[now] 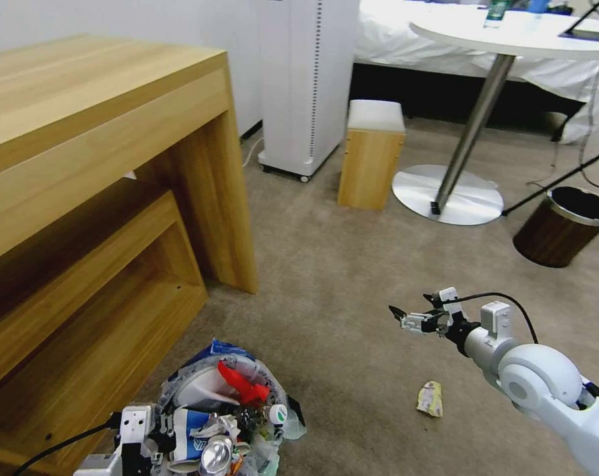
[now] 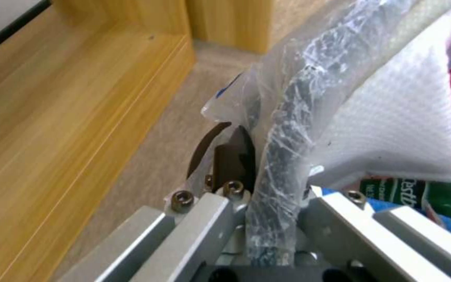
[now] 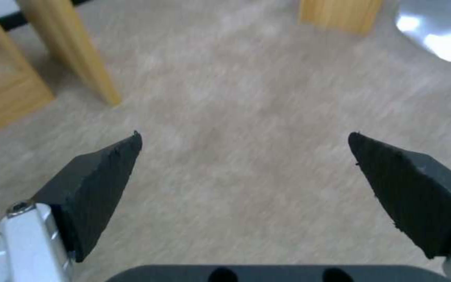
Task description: Pick up the trash bin and place the garbage on the floor into it.
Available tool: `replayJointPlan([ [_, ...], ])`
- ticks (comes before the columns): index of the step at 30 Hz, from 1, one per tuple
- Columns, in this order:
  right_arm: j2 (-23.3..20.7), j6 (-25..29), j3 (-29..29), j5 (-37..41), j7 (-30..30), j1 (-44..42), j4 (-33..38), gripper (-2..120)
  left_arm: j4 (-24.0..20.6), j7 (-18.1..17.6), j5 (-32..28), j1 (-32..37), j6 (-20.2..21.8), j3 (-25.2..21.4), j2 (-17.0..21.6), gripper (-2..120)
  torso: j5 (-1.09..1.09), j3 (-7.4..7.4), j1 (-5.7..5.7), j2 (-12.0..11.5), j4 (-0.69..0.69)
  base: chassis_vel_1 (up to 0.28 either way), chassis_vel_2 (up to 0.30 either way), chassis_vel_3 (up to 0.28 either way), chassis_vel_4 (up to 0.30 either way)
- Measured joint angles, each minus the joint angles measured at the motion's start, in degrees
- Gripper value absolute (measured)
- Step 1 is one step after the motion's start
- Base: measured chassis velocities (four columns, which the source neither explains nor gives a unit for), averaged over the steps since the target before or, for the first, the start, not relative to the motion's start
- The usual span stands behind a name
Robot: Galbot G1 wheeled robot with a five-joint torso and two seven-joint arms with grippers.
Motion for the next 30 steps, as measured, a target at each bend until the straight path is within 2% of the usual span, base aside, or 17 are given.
replayJointPlan([
  [1, -0.22, 2.63, -0.71, -1.46, -1.08, 0.26, -0.91, 100, -0.14, -0.09, -0.80, -0.15, 0.00, -0.44, 0.35, 0, 0.01, 0.00, 0.00, 0.00, -0.01, -0.077, -0.055, -0.048, -0.065],
  [3, -0.32, 3.68, -0.98, -2.34, -1.88, 0.37, -1.38, 100, -0.18, -0.17, -1.27, -0.25, 0.00, -0.70, 0.54, 0, 0.01, 0.00, 0.00, 0.00, -0.01, -0.029, -0.055, -0.048, -0.023],
  [6, -0.32, 8.99, -3.26, -3.75, -2.86, 1.20, -3.96, 100, -0.41, -0.32, -2.30, -0.08, -0.07, -1.39, 1.23, 0, 0.01, 0.01, 0.01, 0.00, 0.00, 0.000, 0.000, 0.000, 0.000],
  [9, 0.66, 9.49, -4.28, -2.61, -1.80, 1.65, -4.56, 100, 0.02, -0.24, -1.65, 0.04, -0.19, -0.93, 0.85, 0, 0.00, 0.01, 0.01, 0.00, 0.03, 0.000, 0.000, 0.000, 0.000],
  [25, 1.34, 12.99, -4.25, -3.07, -2.11, -0.17, -4.45, 100, 0.71, -0.09, -1.28, 0.49, -1.02, -0.68, 2.58, 0, 0.00, 0.00, 0.00, 0.00, 0.01, 0.000, 0.000, 0.000, 0.000],
  [30, 1.31, 13.18, -5.15, -2.38, -0.97, 0.11, -4.46, 100, 0.94, 0.26, -0.55, 0.63, -1.04, -0.30, 2.10, 0, -0.01, 0.00, 0.00, 0.00, 0.01, -0.091, -0.004, 0.130, -0.003],
])
